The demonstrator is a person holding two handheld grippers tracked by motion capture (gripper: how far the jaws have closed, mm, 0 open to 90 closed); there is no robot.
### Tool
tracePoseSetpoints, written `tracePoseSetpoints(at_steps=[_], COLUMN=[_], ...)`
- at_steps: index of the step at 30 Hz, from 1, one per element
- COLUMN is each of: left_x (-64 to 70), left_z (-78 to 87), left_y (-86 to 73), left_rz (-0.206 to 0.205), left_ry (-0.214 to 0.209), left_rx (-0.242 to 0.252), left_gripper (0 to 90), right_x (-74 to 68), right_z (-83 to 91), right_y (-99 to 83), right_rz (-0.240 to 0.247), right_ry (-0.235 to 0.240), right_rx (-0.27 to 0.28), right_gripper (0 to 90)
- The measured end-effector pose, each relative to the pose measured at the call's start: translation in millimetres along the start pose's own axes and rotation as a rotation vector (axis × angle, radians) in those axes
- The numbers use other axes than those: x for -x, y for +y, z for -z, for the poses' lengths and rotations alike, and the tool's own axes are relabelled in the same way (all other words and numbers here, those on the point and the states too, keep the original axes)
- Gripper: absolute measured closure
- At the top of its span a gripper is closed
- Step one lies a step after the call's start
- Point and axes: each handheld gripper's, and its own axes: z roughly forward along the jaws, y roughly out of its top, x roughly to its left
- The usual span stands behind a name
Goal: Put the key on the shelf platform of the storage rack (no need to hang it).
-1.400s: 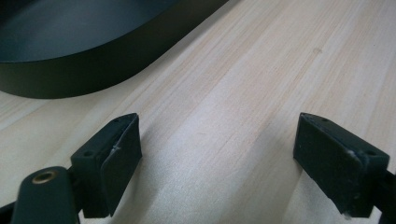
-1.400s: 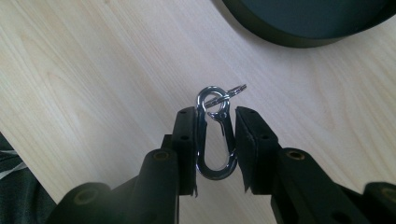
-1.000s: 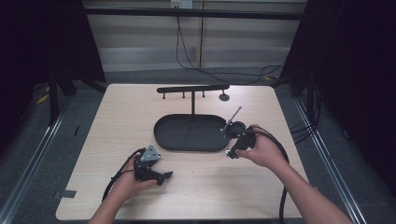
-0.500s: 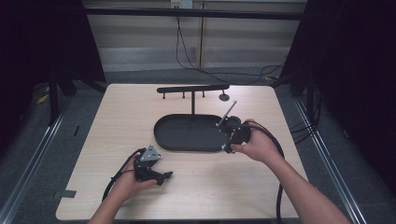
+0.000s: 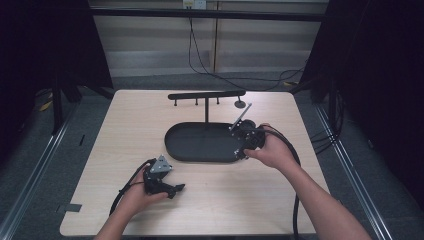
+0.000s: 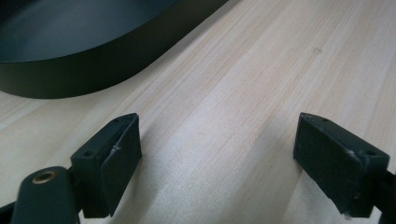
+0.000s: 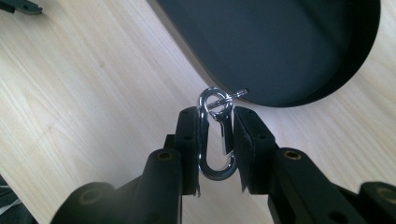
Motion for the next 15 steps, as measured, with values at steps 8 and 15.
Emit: tracePoseSetpoints(at_steps=[8,15], left_x=[0.0,0.2], left_z=[0.0,-0.2], left_y=[0.0,-0.1], left_rz=[0.0,0.004], left_ry=[0.0,0.0], left_rx=[0.0,0.004], left_gripper=[14.9,14.9], right_x=[-1.7,-0.5], right_z=[1.7,-0.2], right_y=[8.0,12.8], right_rz=[0.015,0.003], right_ry=[0.0,-0.001], right_rx=[-0.01,-0.007], right_gripper=[72.2,72.2])
